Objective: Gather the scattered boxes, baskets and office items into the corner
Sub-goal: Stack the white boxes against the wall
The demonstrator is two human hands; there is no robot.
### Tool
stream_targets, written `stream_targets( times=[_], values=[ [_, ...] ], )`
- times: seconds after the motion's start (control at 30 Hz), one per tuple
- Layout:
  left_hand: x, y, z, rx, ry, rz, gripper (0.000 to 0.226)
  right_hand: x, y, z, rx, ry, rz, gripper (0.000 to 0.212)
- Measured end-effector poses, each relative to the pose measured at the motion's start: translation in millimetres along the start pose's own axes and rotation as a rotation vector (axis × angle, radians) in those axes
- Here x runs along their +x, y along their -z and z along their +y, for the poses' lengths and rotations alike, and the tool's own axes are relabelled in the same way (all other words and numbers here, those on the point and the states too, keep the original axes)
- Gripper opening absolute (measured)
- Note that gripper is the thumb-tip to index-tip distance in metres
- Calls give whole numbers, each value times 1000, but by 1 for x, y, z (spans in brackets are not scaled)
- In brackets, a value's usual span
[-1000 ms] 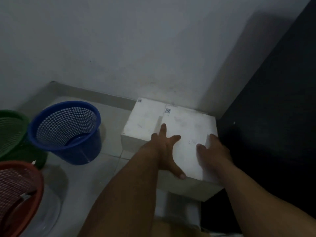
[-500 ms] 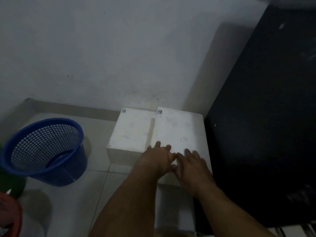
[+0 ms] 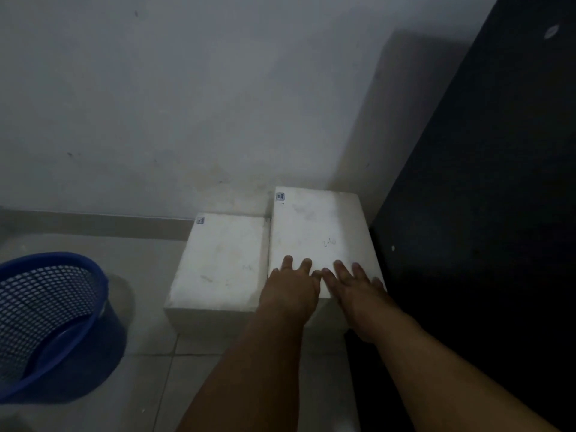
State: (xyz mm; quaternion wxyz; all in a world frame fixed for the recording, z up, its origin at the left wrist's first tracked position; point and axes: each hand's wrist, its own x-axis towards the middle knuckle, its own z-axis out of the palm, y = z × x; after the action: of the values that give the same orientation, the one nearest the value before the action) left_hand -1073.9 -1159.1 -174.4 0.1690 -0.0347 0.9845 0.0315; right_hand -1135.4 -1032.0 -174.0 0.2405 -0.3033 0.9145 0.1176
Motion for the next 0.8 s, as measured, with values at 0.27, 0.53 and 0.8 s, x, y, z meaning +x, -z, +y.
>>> stream_targets(
  times=[0.27, 0.53, 0.8],
  values=[
    [18, -21, -10, 31, -20, -41, 70, 18, -6, 5, -60, 28, -89, 104],
    [4, -48, -31, 61, 14, 266, 63, 7, -24, 20, -79, 10, 193, 99],
    [2, -28, -33, -163, 82, 515, 46, -4, -9, 21, -52, -26, 421, 67]
  ],
)
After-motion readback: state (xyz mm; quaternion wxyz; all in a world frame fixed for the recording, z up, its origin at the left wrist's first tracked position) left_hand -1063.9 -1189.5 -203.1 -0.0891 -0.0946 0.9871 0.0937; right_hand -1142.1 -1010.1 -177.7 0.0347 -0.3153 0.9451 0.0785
